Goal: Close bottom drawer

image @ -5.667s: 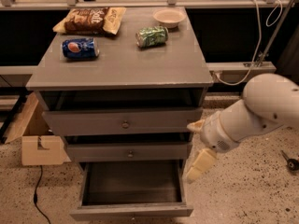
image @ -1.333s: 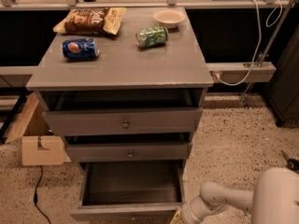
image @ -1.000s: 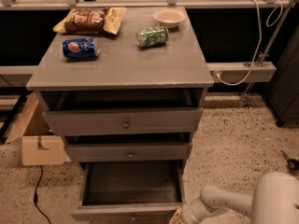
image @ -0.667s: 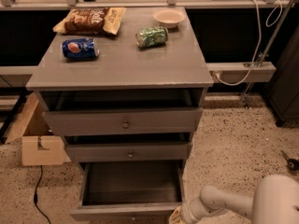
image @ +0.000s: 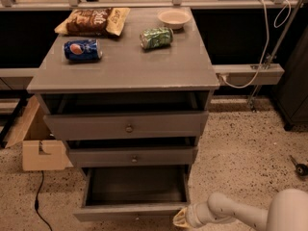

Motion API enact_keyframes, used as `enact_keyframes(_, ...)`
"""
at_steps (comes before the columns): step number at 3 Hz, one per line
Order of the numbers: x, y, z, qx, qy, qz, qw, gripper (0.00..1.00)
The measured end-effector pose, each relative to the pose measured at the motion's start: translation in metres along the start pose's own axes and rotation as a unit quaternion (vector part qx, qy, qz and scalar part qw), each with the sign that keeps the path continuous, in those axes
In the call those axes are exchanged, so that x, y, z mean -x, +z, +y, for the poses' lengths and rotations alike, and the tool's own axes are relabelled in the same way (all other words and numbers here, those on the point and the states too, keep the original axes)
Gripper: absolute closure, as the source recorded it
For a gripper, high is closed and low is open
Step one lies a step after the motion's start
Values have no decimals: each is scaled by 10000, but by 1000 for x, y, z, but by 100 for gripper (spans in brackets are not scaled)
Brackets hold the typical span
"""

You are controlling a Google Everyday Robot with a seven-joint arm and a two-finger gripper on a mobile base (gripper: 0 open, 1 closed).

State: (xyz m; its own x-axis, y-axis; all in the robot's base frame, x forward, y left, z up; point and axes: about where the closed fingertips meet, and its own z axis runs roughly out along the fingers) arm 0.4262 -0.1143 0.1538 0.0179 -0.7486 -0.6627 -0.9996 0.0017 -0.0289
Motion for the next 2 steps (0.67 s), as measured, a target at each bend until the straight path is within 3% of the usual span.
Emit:
enact_keyframes(1,0,0,0,0,0,0,10000,100)
enact_keyframes(2,-1,-1,-8,-287,-90,41,9995,100)
